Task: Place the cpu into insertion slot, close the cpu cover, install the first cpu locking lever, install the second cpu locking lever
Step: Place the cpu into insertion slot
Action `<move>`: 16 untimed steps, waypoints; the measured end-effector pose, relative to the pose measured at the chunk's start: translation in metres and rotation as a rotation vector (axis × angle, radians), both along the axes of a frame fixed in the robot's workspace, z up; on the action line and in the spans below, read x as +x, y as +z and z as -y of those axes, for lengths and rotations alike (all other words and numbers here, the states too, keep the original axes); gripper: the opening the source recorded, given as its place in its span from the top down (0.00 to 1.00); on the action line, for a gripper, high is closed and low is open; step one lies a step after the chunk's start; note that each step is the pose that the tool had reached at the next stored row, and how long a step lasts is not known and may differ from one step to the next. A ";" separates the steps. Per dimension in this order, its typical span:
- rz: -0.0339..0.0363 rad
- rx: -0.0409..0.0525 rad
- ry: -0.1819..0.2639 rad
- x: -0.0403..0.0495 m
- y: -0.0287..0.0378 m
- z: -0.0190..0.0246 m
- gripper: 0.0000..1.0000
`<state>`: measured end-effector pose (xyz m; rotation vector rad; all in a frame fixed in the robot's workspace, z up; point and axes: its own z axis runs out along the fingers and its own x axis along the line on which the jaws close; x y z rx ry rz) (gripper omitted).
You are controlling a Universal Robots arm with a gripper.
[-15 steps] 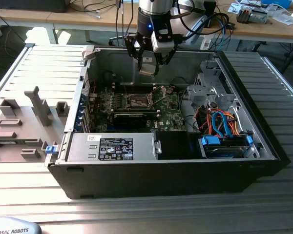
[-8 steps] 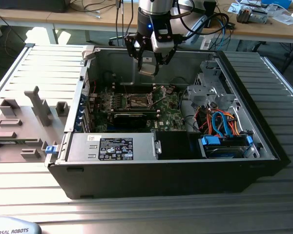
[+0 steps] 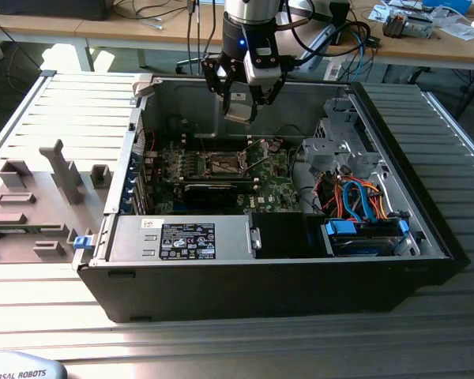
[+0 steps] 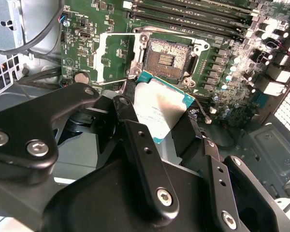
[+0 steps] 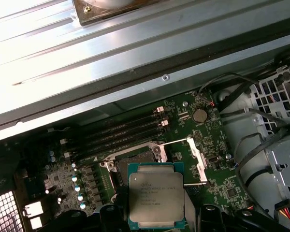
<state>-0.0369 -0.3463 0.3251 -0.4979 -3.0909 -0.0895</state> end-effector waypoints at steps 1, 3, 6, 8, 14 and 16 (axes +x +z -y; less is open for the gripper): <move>0.0001 0.0000 -0.001 0.0000 0.0000 0.0000 0.46; 0.0001 0.0000 -0.003 0.0000 0.0000 0.0000 0.46; 0.0001 0.0000 -0.006 0.0000 0.0000 0.0000 0.46; 0.0001 0.0000 -0.007 0.0000 0.0000 0.0000 0.46; 0.0001 0.0000 -0.013 0.0000 0.0000 0.0000 0.46; 0.0000 0.0000 -0.016 0.0000 0.0000 0.0000 0.46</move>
